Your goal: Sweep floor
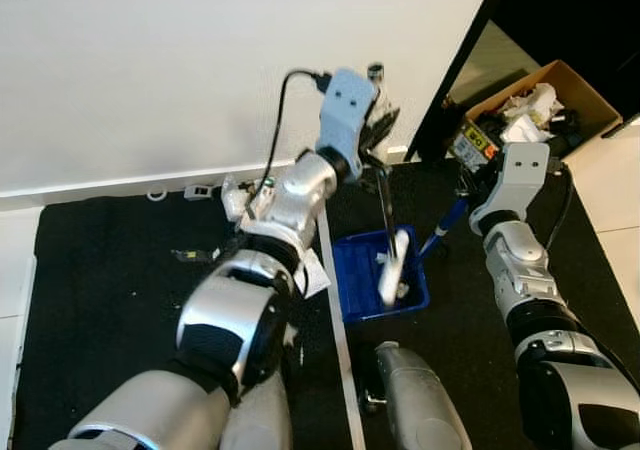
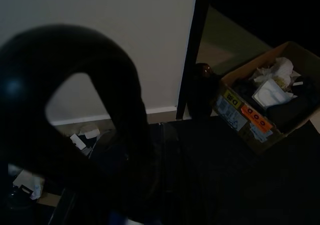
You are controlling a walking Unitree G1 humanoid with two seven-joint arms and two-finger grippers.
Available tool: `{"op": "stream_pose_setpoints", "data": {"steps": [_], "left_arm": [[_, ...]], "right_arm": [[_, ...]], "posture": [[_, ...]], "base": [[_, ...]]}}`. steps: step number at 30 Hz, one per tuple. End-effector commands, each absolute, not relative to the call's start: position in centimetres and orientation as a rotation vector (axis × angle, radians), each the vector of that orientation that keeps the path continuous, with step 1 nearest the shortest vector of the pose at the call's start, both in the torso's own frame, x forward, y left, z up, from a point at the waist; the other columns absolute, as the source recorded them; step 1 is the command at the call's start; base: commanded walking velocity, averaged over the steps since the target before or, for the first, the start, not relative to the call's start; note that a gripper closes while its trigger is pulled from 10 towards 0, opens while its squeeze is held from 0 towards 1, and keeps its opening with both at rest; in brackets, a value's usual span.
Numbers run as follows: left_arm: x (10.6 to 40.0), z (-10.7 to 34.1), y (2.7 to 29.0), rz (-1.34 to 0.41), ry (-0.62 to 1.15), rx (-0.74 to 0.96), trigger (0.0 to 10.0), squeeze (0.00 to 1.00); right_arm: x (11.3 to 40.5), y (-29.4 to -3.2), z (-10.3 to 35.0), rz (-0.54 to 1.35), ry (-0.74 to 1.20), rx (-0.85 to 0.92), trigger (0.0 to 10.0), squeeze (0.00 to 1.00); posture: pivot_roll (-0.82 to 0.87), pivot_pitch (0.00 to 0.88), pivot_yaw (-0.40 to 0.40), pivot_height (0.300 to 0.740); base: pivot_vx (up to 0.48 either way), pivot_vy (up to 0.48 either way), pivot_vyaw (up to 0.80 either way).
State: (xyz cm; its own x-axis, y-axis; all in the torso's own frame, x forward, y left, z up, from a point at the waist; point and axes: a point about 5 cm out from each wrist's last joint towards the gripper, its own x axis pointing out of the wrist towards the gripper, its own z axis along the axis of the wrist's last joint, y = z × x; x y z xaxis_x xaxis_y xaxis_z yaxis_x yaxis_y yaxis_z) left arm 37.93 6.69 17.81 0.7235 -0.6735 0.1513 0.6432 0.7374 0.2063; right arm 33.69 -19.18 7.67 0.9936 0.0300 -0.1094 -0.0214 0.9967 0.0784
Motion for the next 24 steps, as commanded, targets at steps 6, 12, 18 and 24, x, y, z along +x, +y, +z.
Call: {"op": "stream_pose_setpoints", "data": {"steps": [6, 12, 18, 24], "left_arm": [[38.5, 18.5, 13.4, -0.574, -0.232, 0.21, 10.0, 0.0], [38.1, 17.6, 16.5, -0.489, -0.196, 0.229, 10.0, 0.0], [37.7, 17.0, 17.7, -0.481, -0.165, 0.248, 10.0, 0.0], [37.4, 16.3, 18.8, -0.444, -0.138, 0.275, 10.0, 0.0]], "right_arm": [[34.1, -19.7, 8.7, 0.045, 0.075, 0.235, 10.0, 0.0], [35.2, -20.5, 11.1, 0.101, 0.017, 0.24, 10.0, 0.0], [35.6, -20.8, 12.6, 0.17, -0.013, 0.227, 10.0, 0.0], [35.4, -21.0, 12.1, 0.19, 0.01, 0.172, 10.0, 0.0]], "posture": [[0.02, 0.171, -0.007, 0.74], [0.02, 0.162, -0.012, 0.74], [0.02, 0.158, -0.01, 0.74], [0.02, 0.156, -0.009, 0.74]], "base": [[0.0, 0.0, 0.0], [0.0, 0.0, 0.0], [0.0, 0.0, 0.0], [0.0, 0.0, 0.0]]}}
